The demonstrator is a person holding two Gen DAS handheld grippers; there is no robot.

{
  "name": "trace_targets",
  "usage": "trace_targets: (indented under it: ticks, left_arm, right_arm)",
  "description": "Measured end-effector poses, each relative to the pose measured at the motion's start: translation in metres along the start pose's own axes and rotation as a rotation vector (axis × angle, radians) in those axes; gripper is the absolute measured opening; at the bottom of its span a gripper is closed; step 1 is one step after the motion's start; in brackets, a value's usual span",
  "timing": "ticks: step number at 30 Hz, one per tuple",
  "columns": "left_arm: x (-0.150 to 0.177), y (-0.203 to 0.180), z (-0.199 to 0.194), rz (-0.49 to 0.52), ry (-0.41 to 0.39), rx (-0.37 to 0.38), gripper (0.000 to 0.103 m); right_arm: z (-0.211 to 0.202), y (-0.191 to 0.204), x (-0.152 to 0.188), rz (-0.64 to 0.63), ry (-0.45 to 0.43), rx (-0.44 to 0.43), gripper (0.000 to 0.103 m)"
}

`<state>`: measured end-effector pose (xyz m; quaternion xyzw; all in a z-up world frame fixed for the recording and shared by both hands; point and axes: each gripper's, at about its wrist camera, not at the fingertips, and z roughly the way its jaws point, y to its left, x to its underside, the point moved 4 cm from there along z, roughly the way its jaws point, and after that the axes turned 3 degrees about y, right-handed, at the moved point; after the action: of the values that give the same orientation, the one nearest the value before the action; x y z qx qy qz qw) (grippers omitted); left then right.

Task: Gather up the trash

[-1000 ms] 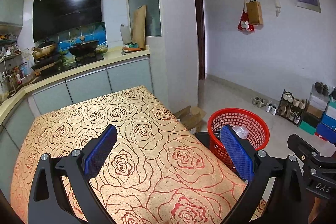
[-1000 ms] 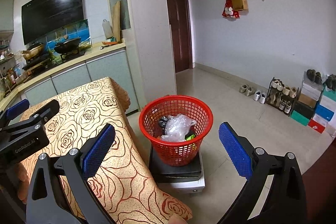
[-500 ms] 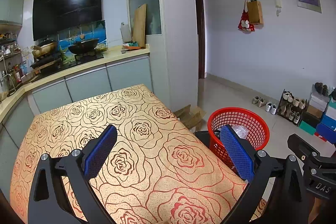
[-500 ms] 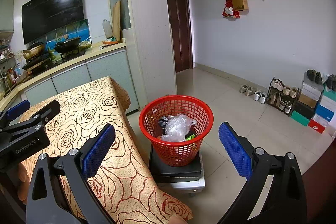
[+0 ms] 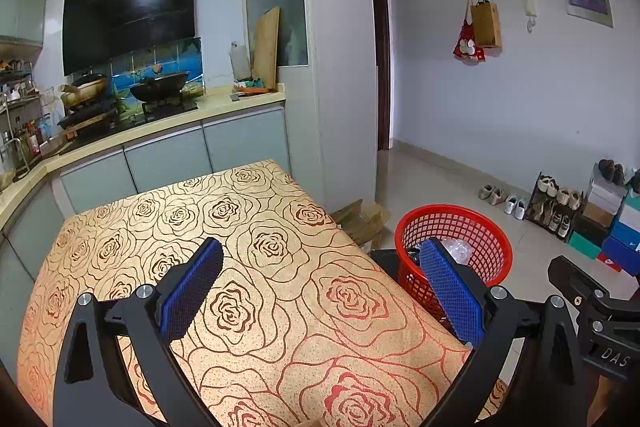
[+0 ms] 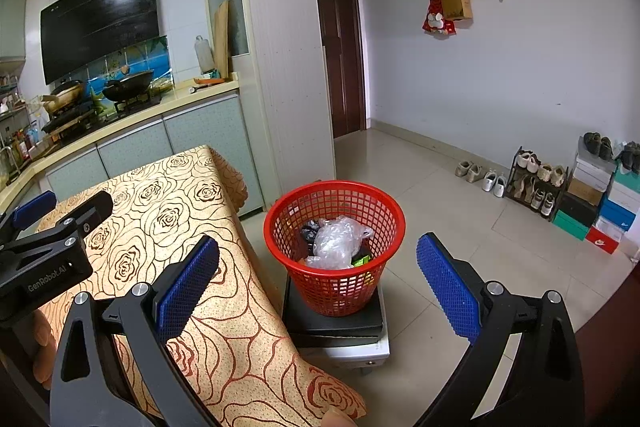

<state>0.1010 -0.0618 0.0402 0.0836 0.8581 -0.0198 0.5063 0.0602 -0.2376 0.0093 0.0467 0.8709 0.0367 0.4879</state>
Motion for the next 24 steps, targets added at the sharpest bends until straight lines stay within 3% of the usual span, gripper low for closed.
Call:
trace_targets:
  ticks: [24]
  left_arm:
    - [-0.0011, 0.0015, -0.0036, -0.005, -0.018, 0.017, 0.095]
  right_arm:
    - [-0.0006, 0.003, 0.0009, -0.002, 0.001, -0.001, 0.096]
